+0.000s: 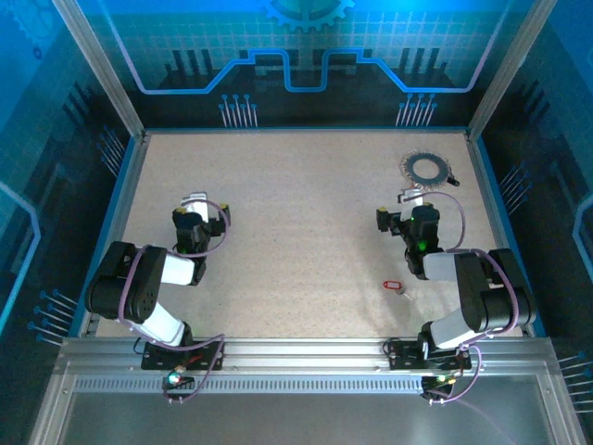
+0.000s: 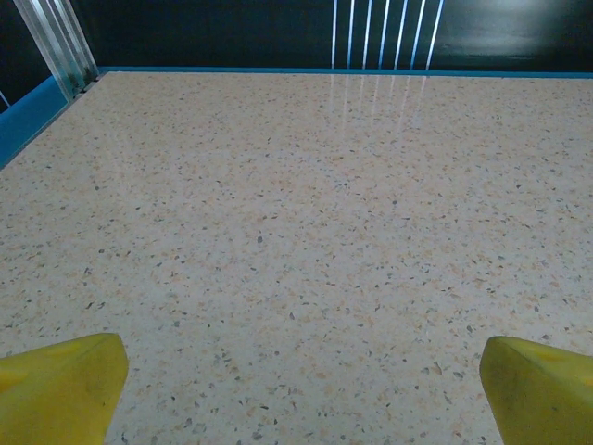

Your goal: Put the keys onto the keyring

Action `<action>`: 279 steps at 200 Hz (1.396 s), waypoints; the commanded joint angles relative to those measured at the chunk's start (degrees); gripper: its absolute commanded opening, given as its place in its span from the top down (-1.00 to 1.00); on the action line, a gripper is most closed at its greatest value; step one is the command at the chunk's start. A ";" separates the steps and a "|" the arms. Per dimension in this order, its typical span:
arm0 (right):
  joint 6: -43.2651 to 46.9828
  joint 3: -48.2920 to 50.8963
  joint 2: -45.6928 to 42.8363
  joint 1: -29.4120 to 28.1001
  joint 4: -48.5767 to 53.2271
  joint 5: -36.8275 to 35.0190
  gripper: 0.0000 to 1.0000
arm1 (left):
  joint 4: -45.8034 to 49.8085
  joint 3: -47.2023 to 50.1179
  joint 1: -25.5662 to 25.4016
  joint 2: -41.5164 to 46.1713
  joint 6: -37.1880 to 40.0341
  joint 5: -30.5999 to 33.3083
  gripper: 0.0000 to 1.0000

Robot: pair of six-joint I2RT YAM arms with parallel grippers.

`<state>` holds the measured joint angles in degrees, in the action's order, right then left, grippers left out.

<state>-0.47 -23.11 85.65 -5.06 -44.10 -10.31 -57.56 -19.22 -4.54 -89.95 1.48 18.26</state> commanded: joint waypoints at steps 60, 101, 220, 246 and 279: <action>-15.62 0.43 -30.19 1.00 26.04 -5.68 -0.99 | 24.27 -5.71 -12.01 22.74 -0.28 9.34 -0.98; -33.09 -6.66 -34.37 4.60 47.35 -13.78 -0.99 | 54.87 -18.72 -11.71 28.13 -17.83 8.62 -0.98; -25.98 -50.97 18.21 12.79 73.08 8.05 -0.24 | 78.46 -28.45 -1.79 27.54 -30.77 -19.38 -0.98; -26.05 -56.38 24.15 13.21 75.51 6.56 -0.16 | 76.11 -26.22 -1.87 28.58 -31.66 -19.77 -0.98; -26.84 -60.64 28.78 13.93 74.46 7.66 -0.13 | 77.26 -26.75 -1.88 27.99 -32.01 -19.80 -0.98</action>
<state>-26.98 -80.07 111.53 7.49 28.05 -3.75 18.28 -45.93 -6.33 -62.52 -28.69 0.12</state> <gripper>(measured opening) 0.572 0.989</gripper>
